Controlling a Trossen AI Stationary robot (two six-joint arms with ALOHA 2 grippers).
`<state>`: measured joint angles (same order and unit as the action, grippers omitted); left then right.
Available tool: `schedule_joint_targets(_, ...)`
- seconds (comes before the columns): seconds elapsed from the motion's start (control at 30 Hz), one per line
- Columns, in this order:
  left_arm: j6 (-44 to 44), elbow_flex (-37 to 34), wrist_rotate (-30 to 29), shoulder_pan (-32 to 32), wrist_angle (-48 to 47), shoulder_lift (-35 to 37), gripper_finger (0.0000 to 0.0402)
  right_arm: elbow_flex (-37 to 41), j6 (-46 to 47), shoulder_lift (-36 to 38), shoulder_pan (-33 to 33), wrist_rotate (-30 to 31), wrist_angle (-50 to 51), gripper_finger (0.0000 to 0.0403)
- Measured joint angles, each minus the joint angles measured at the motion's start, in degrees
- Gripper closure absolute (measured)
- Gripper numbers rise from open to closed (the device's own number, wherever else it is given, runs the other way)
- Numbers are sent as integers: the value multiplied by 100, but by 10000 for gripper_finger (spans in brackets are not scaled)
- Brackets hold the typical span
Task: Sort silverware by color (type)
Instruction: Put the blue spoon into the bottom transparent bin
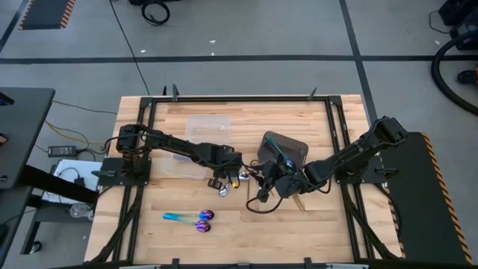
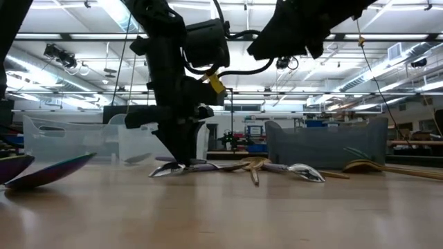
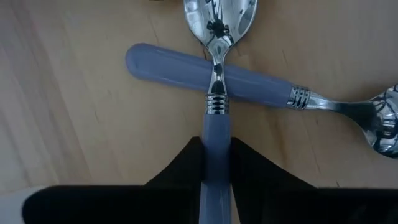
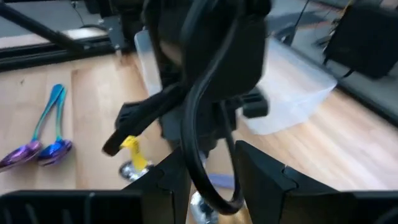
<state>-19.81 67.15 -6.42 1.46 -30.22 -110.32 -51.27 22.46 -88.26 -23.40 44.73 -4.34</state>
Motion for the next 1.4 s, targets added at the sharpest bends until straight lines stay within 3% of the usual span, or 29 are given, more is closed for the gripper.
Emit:
schedule_joint_targets(0.33, 321, -24, 2, -175, -238, 837, 339, -2, -530, 399, -92, 838, 35, 273)
schedule_joint_targets(0.63, 694, -16, -27, -173, -905, 2094, 339, -1, -629, 395, 99, 637, 12, 273)
schedule_joint_targets(1.0, 1272, -62, -801, -10, -1892, 2893, 339, 2, -470, 100, 142, 279, -89, 273)
schedule_joint_targets(1.4, 2405, -1979, -1266, 306, -1259, 4447, 339, 0, -457, -270, 281, -272, -542, 273)
